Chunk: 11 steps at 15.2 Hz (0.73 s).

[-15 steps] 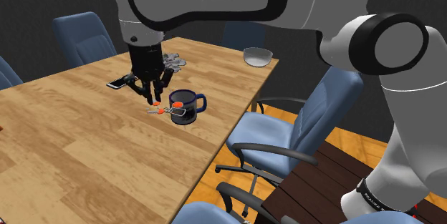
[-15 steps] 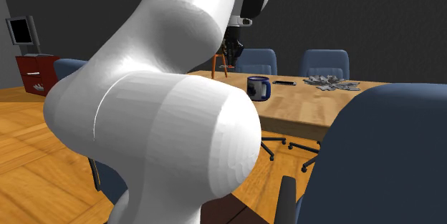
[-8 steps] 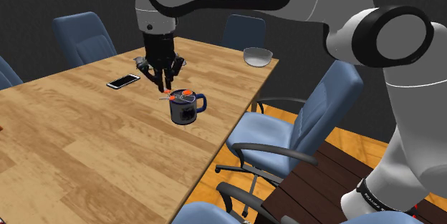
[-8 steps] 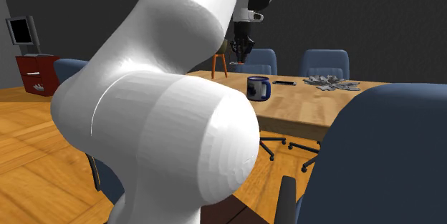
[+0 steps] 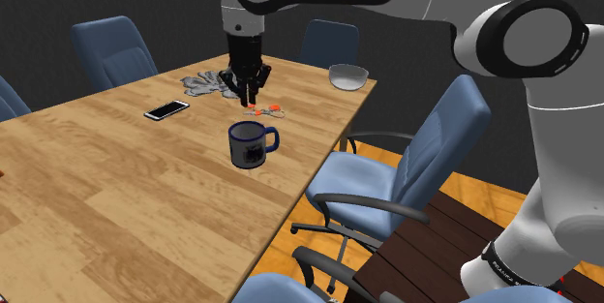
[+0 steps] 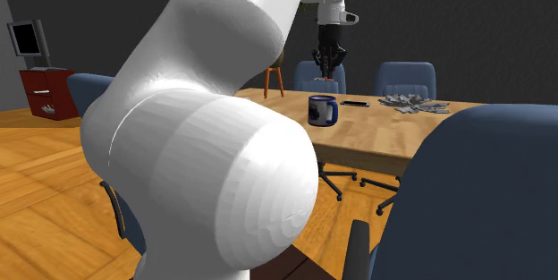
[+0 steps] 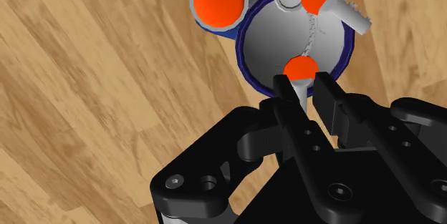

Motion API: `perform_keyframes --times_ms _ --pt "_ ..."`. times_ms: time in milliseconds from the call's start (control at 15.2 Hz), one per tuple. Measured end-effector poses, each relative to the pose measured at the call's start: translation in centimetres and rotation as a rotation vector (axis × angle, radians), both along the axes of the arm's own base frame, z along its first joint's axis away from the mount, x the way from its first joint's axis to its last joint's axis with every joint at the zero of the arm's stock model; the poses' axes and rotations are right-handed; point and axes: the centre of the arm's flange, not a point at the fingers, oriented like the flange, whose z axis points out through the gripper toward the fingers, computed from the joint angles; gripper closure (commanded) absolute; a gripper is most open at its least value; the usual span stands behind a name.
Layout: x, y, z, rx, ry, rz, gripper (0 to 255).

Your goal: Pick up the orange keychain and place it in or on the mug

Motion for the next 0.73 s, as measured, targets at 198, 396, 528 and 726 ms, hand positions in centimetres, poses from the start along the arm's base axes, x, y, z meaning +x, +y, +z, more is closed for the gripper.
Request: perform_keyframes --times_ms 198,396,528,726 --pt "0.2 -0.4 -1.4 0.000 0.001 0.001 255" --pt "0.2 -0.6 -2.9 0.000 0.001 0.001 255" --pt "0.1 -0.5 -4.0 0.000 0.001 0.001 255" --pt "0.1 -0.6 -5.6 0.000 0.001 0.001 255"
